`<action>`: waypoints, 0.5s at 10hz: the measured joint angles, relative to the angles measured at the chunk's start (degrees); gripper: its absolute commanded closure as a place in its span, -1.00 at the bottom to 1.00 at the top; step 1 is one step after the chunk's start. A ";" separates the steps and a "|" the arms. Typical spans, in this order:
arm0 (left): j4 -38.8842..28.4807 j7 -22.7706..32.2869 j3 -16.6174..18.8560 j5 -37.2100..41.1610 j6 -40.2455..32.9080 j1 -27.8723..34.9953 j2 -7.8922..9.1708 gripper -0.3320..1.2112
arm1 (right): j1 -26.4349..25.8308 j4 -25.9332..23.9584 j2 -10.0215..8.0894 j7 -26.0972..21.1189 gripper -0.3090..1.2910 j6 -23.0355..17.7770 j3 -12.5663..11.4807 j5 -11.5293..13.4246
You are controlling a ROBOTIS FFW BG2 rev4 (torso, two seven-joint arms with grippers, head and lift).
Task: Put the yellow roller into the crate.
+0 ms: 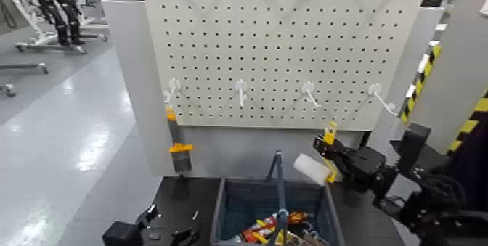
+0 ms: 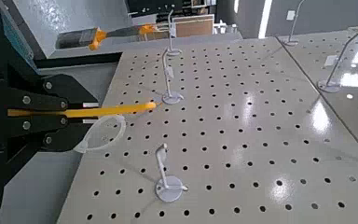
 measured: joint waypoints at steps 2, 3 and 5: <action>0.00 0.00 -0.07 0.00 0.00 0.00 0.03 -0.43 | 2.03 -0.12 0.60 -0.56 0.93 1.00 -0.55 -1.80; 0.00 0.00 -0.09 0.00 0.00 0.00 0.03 -0.44 | 2.93 0.06 1.02 -1.00 0.93 1.44 -0.88 -2.66; 0.00 0.00 -0.08 0.00 0.00 0.00 0.02 -0.43 | 4.38 1.78 2.05 -2.75 0.93 1.75 -0.58 -4.96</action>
